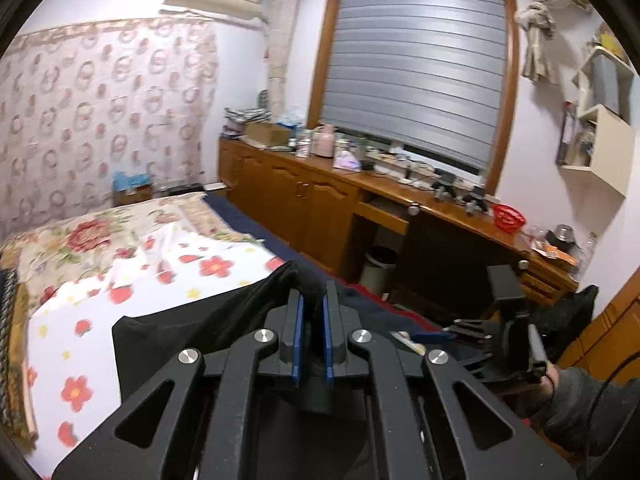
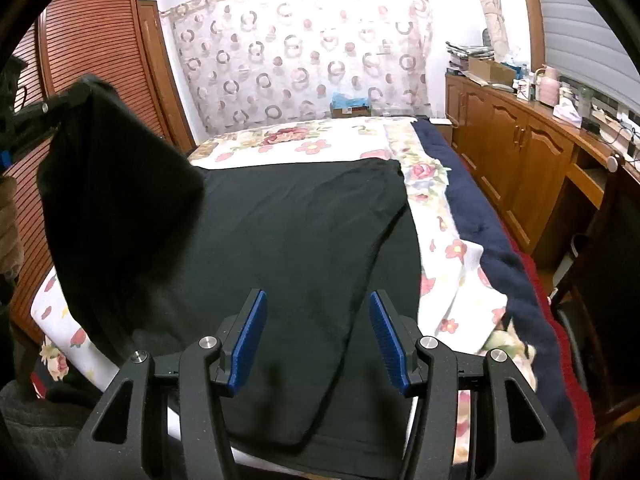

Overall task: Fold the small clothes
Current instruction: 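Grasp the shirt edge with the left gripper and lift it toward the right gripper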

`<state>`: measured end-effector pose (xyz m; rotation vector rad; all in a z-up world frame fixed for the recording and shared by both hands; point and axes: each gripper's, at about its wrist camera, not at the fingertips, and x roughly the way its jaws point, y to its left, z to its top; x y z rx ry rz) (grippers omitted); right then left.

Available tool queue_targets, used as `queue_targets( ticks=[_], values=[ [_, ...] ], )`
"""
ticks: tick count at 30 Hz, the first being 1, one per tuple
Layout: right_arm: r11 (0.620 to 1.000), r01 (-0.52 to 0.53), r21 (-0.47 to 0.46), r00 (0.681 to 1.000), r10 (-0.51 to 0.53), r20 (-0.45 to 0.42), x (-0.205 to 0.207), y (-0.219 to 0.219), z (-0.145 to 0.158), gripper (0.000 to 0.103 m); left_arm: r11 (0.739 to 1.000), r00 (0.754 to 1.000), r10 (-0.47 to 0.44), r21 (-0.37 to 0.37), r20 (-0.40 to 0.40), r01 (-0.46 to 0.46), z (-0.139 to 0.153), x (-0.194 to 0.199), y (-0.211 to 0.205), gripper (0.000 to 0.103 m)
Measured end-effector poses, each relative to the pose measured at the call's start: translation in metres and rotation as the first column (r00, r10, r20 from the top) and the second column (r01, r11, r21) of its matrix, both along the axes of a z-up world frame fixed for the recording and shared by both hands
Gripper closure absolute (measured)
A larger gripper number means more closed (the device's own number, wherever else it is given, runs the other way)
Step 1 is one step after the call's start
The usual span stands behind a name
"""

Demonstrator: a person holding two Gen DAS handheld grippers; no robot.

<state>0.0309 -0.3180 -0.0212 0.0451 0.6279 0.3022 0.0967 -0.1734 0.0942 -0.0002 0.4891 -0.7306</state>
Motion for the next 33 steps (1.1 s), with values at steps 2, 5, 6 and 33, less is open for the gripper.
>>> queue_targets(
  ticks=[2,5,6,33],
  values=[
    [1.000,0.004,-0.002,1.000,-0.004,0.006,-0.001,0.001,0.001,0.048,1.000,1.000,-0.025,0.006,-0.007,0.025,0.001,-0.001,-0.012,0.094],
    [1.000,0.006,0.006,1.000,-0.006,0.019,-0.006,0.002,0.003,0.048,0.998,0.999,-0.043,0.039,-0.031,0.044,-0.007,-0.002,-0.026,0.094],
    [1.000,0.007,0.008,1.000,-0.008,0.022,-0.007,0.003,0.003,0.048,0.997,0.999,-0.028,0.065,-0.035,0.030,-0.012,-0.002,-0.029,0.094],
    [0.981,-0.177,-0.079,0.980,0.168,-0.110,0.029,0.042,-0.022,0.048,0.975,0.969,0.181,0.159,-0.168,-0.155,-0.093,-0.020,0.075,0.049]
  ],
)
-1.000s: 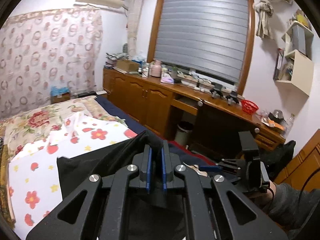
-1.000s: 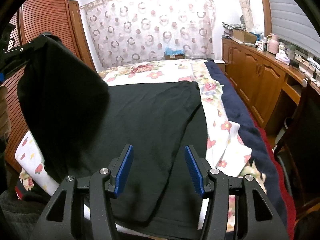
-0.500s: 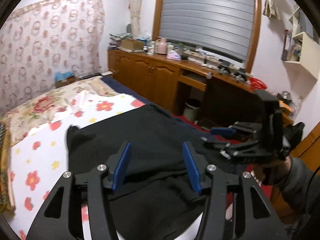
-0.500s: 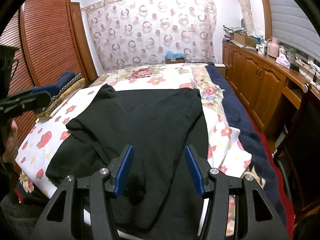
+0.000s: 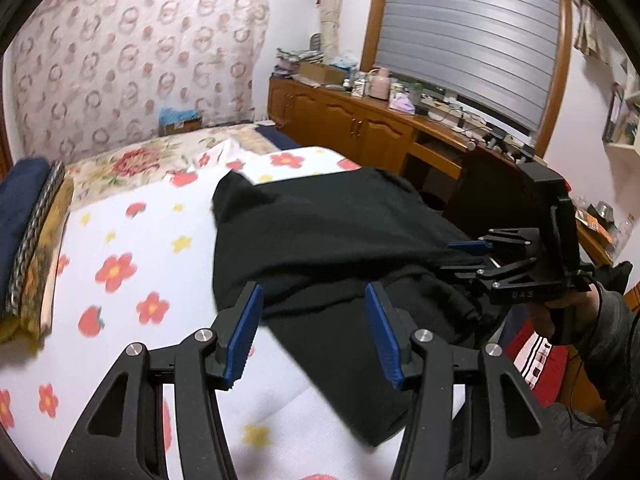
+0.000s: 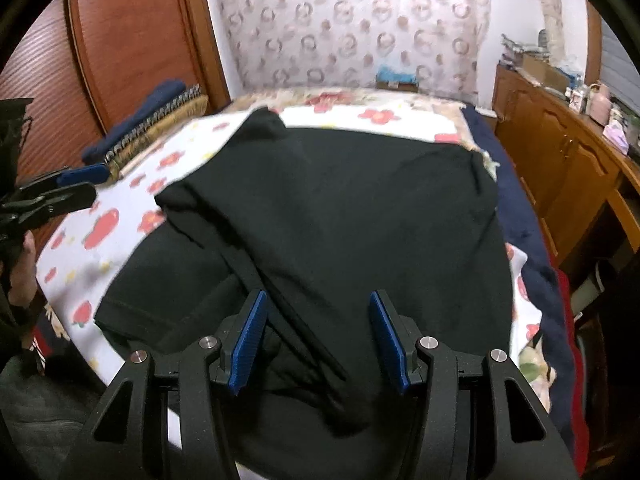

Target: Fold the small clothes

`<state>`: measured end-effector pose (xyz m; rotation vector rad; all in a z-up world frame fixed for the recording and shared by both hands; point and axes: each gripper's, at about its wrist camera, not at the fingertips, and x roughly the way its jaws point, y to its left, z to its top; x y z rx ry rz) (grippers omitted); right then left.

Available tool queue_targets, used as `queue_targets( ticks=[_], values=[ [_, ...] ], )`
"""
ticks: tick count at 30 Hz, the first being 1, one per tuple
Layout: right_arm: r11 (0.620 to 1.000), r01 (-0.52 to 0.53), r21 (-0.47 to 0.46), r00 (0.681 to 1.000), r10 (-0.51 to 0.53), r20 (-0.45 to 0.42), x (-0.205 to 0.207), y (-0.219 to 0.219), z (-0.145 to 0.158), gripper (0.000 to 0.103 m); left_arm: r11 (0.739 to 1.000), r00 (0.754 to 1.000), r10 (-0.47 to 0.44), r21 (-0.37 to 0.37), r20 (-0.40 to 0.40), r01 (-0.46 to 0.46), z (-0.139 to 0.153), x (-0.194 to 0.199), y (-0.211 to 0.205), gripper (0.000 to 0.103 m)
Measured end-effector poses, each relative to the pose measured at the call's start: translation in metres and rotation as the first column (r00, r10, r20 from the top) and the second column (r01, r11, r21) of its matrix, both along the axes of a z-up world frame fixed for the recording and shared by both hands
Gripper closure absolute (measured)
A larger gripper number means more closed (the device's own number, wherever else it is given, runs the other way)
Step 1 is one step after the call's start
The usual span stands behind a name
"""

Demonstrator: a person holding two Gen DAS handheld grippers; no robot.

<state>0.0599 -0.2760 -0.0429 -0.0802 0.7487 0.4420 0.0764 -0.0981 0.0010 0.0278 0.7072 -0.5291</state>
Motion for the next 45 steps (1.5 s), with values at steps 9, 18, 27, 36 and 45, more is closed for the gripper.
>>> queue_targets(
  ticks=[9,18,27,36,45],
  values=[
    [0.997,-0.050,-0.055,0.998,0.052,0.046,-0.004,0.007,0.016,0.096,0.999,1.000,0.030,-0.023,-0.006,-0.030,-0.009,0.002,0.014,0.049],
    [0.999,-0.045,-0.008,0.980,0.046,0.191,-0.043,-0.017,0.069,0.098,0.998,0.999,0.046,-0.036,-0.002,-0.046,-0.009,0.003,0.019,0.049],
    [0.995,0.050,-0.081,0.997,-0.045,0.059,-0.030,-0.044,0.026,0.090,0.998,0.999,0.046,-0.035,0.011,-0.046,-0.008,0.002,0.019,0.049],
    [0.996,0.072,-0.054,0.989,-0.064,0.136,-0.026,-0.029,0.049,0.061,0.996,0.996,0.084,-0.024,0.043,-0.083,0.000,0.000,0.030,0.049],
    [0.997,-0.059,-0.047,0.982,0.066,0.178,-0.022,0.020,0.061,0.050,0.991,0.989,0.131,-0.025,0.070,-0.130,0.006,-0.002,0.050,0.049]
  ],
)
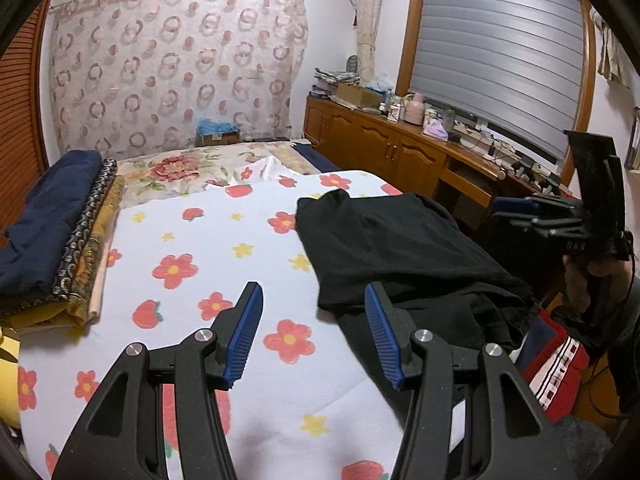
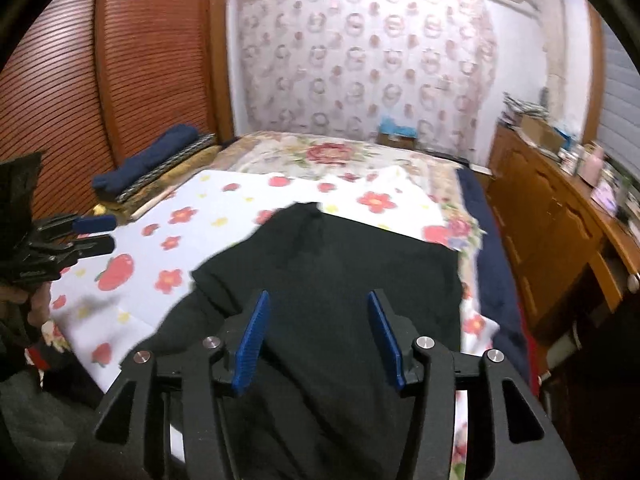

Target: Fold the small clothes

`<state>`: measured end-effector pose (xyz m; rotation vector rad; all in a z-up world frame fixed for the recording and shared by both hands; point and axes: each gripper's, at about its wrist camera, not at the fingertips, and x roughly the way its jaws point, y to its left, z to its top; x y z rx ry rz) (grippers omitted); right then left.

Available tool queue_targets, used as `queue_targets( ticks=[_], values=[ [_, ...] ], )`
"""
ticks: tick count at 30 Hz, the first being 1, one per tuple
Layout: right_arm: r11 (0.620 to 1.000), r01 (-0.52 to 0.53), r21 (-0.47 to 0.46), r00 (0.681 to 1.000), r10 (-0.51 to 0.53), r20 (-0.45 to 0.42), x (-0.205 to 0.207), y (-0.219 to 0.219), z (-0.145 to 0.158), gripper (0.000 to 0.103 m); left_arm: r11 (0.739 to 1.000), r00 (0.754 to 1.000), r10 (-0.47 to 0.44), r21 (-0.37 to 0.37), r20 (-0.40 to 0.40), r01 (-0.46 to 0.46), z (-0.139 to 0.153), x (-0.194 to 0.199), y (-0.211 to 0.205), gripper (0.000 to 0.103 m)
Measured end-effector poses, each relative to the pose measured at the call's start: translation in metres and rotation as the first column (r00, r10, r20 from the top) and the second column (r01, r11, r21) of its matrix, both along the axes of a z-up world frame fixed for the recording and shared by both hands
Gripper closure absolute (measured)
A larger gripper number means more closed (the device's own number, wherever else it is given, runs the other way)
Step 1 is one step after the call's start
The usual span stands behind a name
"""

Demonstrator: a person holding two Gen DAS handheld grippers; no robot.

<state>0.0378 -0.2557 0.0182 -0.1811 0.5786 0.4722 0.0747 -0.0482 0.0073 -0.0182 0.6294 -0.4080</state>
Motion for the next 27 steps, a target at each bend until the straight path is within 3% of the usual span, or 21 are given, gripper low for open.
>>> queue_targets(
  ticks=[4,6,12,21,25,27],
  values=[
    [0.995,-0.099,-0.022,0.994,0.098,-0.049,0.019,0.040,-0.012,0.050,1.000,1.000,0.019,-0.006,0.001,-0.019,0.000,0.001,0.009,0.047],
    [0.989,-0.145,-0.026,0.986,0.142,-0.082,0.032,0.060,-0.019,0.050,0.999,1.000,0.029,-0.013,0.005,-0.029,0.000,0.001,0.013,0.037],
    [0.963,-0.260,-0.068,0.952,0.244,-0.185,0.070,0.112,-0.043,0.050,0.998,0.999,0.048,-0.036,0.018,-0.047,-0.001,0.000,0.025,0.024],
    [0.927,-0.331,-0.178,0.926,0.283,-0.251,0.103,0.145,-0.067,0.051,0.996,0.997,0.082,-0.040,0.013,-0.081,-0.006,0.001,0.039,0.023],
    [0.928,-0.317,-0.197,0.934,0.270,-0.234,0.104,0.149,-0.070,0.064,0.996,0.997,0.079,-0.042,0.009,-0.079,-0.009,-0.001,0.040,0.023],
    [0.932,-0.303,-0.199,0.940,0.257,-0.225,0.103,0.145,-0.067,0.088,0.996,0.997,0.074,-0.041,0.006,-0.074,-0.010,-0.001,0.038,0.023]
  ],
)
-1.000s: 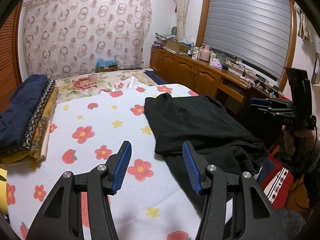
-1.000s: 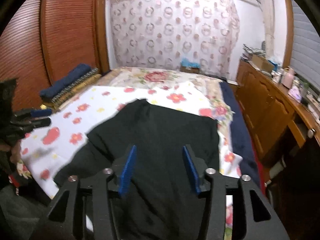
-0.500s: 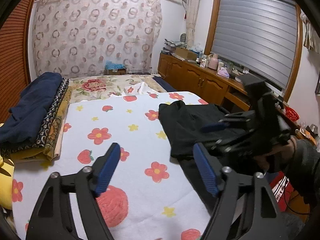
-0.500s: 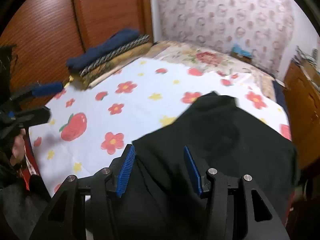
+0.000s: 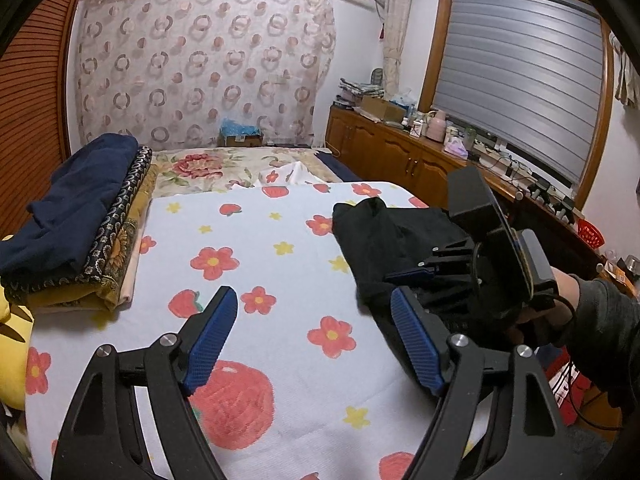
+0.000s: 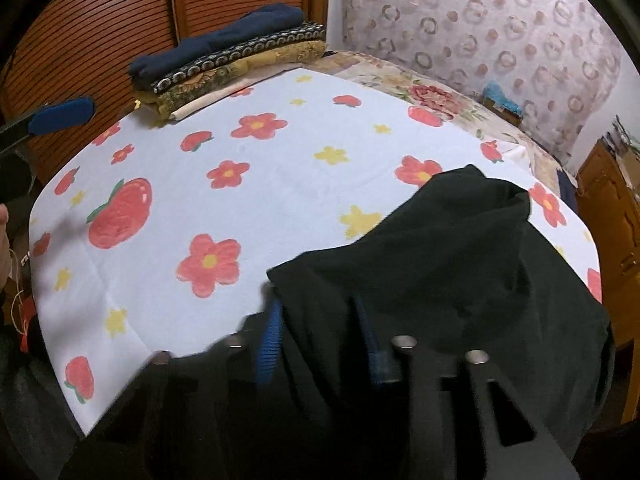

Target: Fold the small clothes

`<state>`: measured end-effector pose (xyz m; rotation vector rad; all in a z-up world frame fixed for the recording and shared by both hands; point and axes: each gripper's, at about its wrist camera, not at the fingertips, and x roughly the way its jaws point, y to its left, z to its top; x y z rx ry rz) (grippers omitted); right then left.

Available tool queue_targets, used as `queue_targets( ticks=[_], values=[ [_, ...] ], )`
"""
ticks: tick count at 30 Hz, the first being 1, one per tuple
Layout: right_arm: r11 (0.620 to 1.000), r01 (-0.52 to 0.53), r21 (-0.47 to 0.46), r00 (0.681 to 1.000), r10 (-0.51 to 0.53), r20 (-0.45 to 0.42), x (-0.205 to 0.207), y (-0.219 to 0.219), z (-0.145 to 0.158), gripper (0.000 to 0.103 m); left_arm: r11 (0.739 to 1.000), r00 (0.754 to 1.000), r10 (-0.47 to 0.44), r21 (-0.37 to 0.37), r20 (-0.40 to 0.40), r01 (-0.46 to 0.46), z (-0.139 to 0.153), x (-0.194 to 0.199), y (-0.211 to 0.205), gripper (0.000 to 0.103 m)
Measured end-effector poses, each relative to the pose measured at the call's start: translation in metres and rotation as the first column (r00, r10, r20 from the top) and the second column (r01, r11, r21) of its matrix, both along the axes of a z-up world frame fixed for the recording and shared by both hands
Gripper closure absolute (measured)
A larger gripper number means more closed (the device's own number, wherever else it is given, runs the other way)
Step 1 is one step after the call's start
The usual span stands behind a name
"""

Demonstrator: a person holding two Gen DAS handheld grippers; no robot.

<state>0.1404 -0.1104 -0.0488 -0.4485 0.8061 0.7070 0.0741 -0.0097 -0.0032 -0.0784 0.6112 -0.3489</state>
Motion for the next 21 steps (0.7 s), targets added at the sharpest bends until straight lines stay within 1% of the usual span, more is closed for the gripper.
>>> queue_targets(
  ticks=[1,2,6,7,9,12,16,19,21],
  values=[
    [1.000,0.006,0.000,1.000,-0.006,0.003,0.000,-0.001,0.000,0.092,1.000,1.000,-0.003,0.002,-0.001,0.003,0.000,0.000,-0.001,0.023],
    [1.000,0.010,0.007,1.000,-0.010,0.006,0.000,-0.003,0.001,0.093,1.000,1.000,-0.005,0.004,-0.002,0.005,-0.001,0.000,-0.002,0.023],
    [0.991,0.030,0.130,1.000,-0.029,-0.012,0.000,-0.023,0.020,0.094,1.000,1.000,-0.014,0.007,-0.004,0.014,-0.001,0.000,-0.006,0.023],
    [0.986,0.039,0.160,0.999,-0.039,-0.001,-0.001,-0.030,0.027,0.094,1.000,1.000,-0.016,0.006,-0.005,0.016,-0.002,0.001,-0.007,0.023],
    [0.980,0.056,0.192,0.998,-0.062,0.024,-0.002,-0.042,0.041,0.094,1.000,1.000,-0.020,0.007,-0.008,0.020,-0.003,0.001,-0.009,0.023],
    [0.972,0.102,0.212,0.991,-0.119,0.067,0.004,-0.069,0.059,0.095,1.000,1.000,-0.028,0.012,-0.012,0.028,-0.004,0.001,-0.012,0.023],
    [0.955,0.210,0.209,0.966,-0.236,0.106,0.025,-0.110,0.073,0.095,0.999,0.999,-0.035,0.013,-0.018,0.035,-0.006,0.000,-0.017,0.023],
    [0.930,0.307,0.205,0.937,-0.333,0.109,0.043,-0.143,0.074,0.095,0.999,0.999,-0.040,0.016,-0.023,0.041,-0.008,0.001,-0.020,0.023],
    [0.908,0.370,0.196,0.912,-0.395,0.113,0.056,-0.163,0.070,0.095,0.999,0.999,-0.044,0.016,-0.028,0.045,-0.010,0.001,-0.022,0.023]
  ],
)
